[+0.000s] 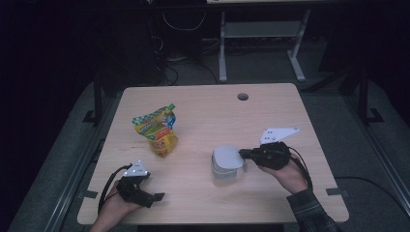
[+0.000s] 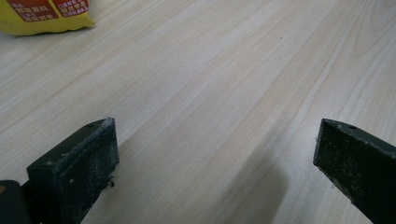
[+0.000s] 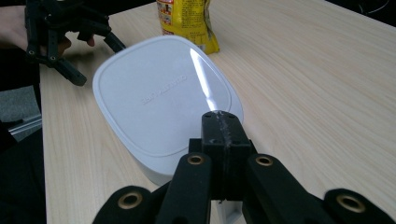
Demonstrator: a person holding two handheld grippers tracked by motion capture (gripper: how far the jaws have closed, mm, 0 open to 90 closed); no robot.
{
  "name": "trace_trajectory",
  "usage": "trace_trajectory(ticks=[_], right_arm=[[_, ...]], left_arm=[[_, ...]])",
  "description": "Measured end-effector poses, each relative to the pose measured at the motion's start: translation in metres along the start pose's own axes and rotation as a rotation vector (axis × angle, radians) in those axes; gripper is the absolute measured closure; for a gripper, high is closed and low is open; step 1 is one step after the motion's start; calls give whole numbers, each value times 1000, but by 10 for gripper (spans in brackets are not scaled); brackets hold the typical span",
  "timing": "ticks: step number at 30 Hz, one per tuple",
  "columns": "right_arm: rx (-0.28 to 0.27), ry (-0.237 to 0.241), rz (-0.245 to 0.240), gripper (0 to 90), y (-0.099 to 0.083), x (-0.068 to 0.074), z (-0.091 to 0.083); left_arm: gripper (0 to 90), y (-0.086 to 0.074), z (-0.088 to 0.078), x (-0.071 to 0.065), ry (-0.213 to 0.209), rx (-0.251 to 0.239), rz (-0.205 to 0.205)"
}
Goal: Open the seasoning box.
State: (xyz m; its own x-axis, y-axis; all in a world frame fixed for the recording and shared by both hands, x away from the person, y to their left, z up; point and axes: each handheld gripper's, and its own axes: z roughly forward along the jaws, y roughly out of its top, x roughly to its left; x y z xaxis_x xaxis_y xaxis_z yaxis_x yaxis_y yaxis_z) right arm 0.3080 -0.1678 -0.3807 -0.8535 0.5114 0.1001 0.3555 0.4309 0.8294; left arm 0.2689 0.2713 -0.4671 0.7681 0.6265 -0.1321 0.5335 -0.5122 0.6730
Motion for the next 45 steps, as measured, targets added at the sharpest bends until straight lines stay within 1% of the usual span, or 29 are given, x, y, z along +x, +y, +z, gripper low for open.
trace_trajectory(ticks=[8,10,12,22,24,25,26,27,29,30,31,34,36,39,45], right_arm=[[5,-8,-2,900,-4,-4,1],[5,-8,8,900,-5,-4,1],[6,-8,4,900,-5,-4,1],[11,-9,15,900,-8,-6,1],[14,-12,15,900,-8,-6,2],[15,-14,7,900,-8,-6,2],[17,-12,11,900,-9,-6,2],[14,-8,20,900,-10,-6,3],[14,-6,22,900,-11,-7,3],[11,1,34,900,-11,-7,3],[9,1,28,900,-12,-8,3],[3,3,34,900,-13,-8,3],[5,3,44,900,-15,-9,4],[9,-1,45,900,-17,-9,3],[25,-3,58,900,-22,-11,5]], left_arm=[[0,0,0,0,-2,-2,-1],[0,0,0,0,-2,-3,-1],[0,0,0,0,-2,-3,-1],[0,0,0,-1,-3,-3,-7],[0,0,1,-1,-3,-4,-7],[0,0,1,-1,-3,-3,-7],[0,0,0,0,-3,1,-2],[0,0,0,0,-3,1,-3],[0,0,1,0,-3,-2,-6],[0,0,0,0,-3,2,-2],[0,0,0,0,-3,1,-2],[0,0,0,0,-3,1,-3],[0,0,0,0,-4,0,-5],[0,0,0,0,-4,-3,-5],[0,0,0,0,-2,3,2]])
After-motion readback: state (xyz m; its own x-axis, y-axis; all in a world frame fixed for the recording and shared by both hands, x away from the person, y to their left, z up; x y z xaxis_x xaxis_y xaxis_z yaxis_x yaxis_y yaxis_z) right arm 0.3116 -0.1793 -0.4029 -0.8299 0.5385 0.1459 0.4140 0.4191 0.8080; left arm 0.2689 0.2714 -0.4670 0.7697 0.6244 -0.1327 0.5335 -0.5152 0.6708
